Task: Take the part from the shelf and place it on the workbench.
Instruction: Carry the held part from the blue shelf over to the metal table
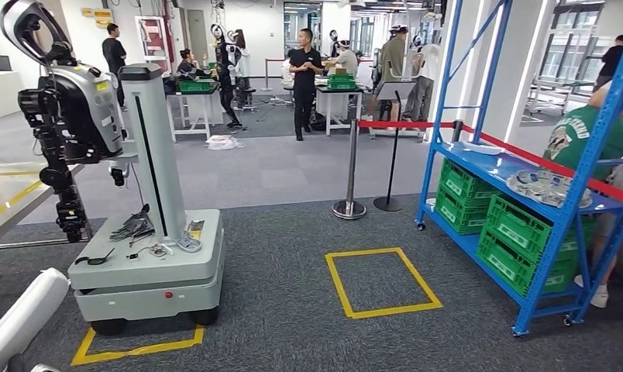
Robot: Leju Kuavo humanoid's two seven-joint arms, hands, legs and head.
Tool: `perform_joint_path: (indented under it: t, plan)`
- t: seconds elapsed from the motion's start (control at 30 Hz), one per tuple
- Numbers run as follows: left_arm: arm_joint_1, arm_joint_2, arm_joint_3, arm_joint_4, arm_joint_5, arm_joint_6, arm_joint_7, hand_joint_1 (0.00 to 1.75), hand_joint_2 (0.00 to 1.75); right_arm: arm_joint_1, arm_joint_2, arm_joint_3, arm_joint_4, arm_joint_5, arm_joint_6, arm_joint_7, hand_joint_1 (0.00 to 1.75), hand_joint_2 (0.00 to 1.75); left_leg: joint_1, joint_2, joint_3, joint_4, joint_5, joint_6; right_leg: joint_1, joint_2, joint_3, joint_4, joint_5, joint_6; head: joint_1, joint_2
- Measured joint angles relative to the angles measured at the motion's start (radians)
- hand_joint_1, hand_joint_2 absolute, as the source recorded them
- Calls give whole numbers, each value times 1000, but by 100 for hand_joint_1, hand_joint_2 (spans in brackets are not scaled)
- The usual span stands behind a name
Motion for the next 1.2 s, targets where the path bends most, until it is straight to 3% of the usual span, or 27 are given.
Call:
perform_joint_path:
  t: [0.07, 0.13, 0.17, 0.23, 0.3, 0.37, 0.43, 0.47, 0.5, 0.6, 0.67, 0.73, 0.8, 0.87, 0.93, 0.97, 1.0, 1.03, 1.1, 1.17, 1.2]
  plan:
    - [-3, 8, 7, 5, 1, 9, 2, 148, 175, -1, 1, -4, 0, 0, 0, 0, 0, 0, 0, -27, -1, 1, 0, -3, 0, 42, 46, -127, 74, -12, 0, 0]
    - [-10, 12, 9, 13, -3, 20, 6, 148, 175, -1, 2, -6, 0, 1, 0, 0, 0, 0, 0, -54, -4, 2, 0, -13, 0, 80, 80, -210, 102, -17, 0, 0]
    - [-13, 15, 9, 18, -5, 25, 10, 148, 175, -2, 2, -7, 0, 2, 0, 0, 0, 0, 2, -67, -6, 0, 1, -21, 2, 84, 86, -221, 100, -18, 0, 0]
    - [-15, 26, 10, 27, -7, 34, 15, 148, 175, -6, 4, -10, 0, 4, 0, 0, 0, 0, 7, -79, -9, -3, 3, -36, 3, 59, 96, -230, 102, -24, 0, 0]
    - [-21, 35, 13, 35, -7, 40, 19, 148, 175, -8, 6, -12, 0, 3, 0, -1, 0, 0, 7, -29, -27, 30, -17, -43, 0, 34, 108, -243, 107, -35, -1, 0]
    - [-31, 34, 14, 40, -11, 46, 25, 148, 175, -5, 7, -13, 0, 3, 0, -2, 0, 0, 6, 41, -74, 132, -71, -48, 0, 6, 114, -249, 108, -43, -3, 0]
    - [-32, 30, 14, 44, -19, 50, 34, 148, 175, -2, 8, -16, 0, 3, 0, -3, 0, 0, 7, 64, -121, 233, -108, -55, 1, -24, 115, -247, 104, -45, -2, 0]
    - [-31, 30, 14, 46, -22, 51, 37, 148, 175, -1, 8, -17, 0, 3, 0, -3, 0, 0, 8, 68, -125, 243, -102, -58, 1, -38, 115, -246, 102, -45, -2, 0]
    - [-30, 30, 14, 47, -25, 52, 40, 148, 175, -1, 9, -19, 0, 4, 0, -2, 0, 0, 8, 73, -111, 219, -81, -59, 1, -52, 116, -244, 99, -44, -2, 0]
    - [-34, 30, 15, 47, -38, 65, 49, 148, 175, -3, 12, -21, 0, 5, 0, -2, 0, 0, 3, 121, -19, 47, -8, -55, 5, -89, 121, -234, 85, -32, -2, 0]
    - [-34, 29, 15, 48, -51, 73, 58, 148, 175, -4, 12, -24, 0, 6, 0, 0, 0, 0, -2, 130, 3, 4, -4, -40, 11, -110, 126, -231, 78, -21, -1, 0]
    - [-30, 29, 16, 50, -61, 78, 69, 148, 175, -8, 12, -26, 0, 10, 0, 3, 0, 0, -2, 104, 2, 3, 0, -25, 11, -123, 131, -232, 75, -11, -1, 0]
    - [-29, 28, 20, 49, -71, 81, 81, 148, 175, -12, 12, -27, 0, 15, 1, 6, 0, 0, 2, 84, 1, 0, 4, -12, 6, -85, 121, -204, 54, 1, -1, 0]
    - [-28, 22, 23, 46, -79, 81, 90, 148, 175, -14, 12, -27, 0, 20, 2, 11, 0, 0, 4, 65, 0, -1, 5, -2, 2, -27, 72, -100, 0, 8, 0, 0]
    - [-21, 14, 24, 45, -86, 81, 96, 148, 175, -11, 12, -27, 0, 23, 2, 14, 0, 0, 3, 42, 0, -1, 5, 3, 3, -9, 10, 18, -41, 9, 0, 0]
    - [-17, 11, 25, 44, -90, 81, 98, 148, 175, -10, 12, -28, 0, 24, 1, 14, 0, 0, 2, 29, 0, 0, 6, 3, 3, -7, -5, 39, -37, 7, 0, 0]
    - [-15, 9, 26, 43, -93, 81, 100, 148, 175, -9, 12, -28, 0, 24, 0, 13, 0, 0, 2, 15, 0, 0, 6, 3, 3, -4, -1, 24, -15, 4, 0, 0]
    - [-13, 7, 26, 41, -95, 81, 101, 148, 175, -9, 12, -28, 0, 24, 0, 13, 0, 0, 2, 1, 0, 1, 7, 1, 3, 4, 20, -28, 20, -1, 0, 0]
    - [-13, 4, 29, 37, -100, 81, 103, 148, 175, -9, 11, -28, 0, 25, 0, 12, 0, 0, 2, -26, -2, 2, 9, -5, 4, 50, 80, -161, 79, -11, 0, 0]
    - [-12, 0, 32, 32, -109, 83, 105, 148, 175, -10, 10, -28, 0, 26, 2, 11, 0, 0, 3, -51, -5, 0, 13, -17, 7, 77, 109, -224, 95, -15, -1, 0]
    - [-9, -1, 34, 30, -113, 85, 106, 148, 175, -10, 9, -28, 0, 27, 2, 11, 0, 0, 4, -63, -7, -3, 15, -24, 10, 70, 111, -226, 95, -17, -1, 0]
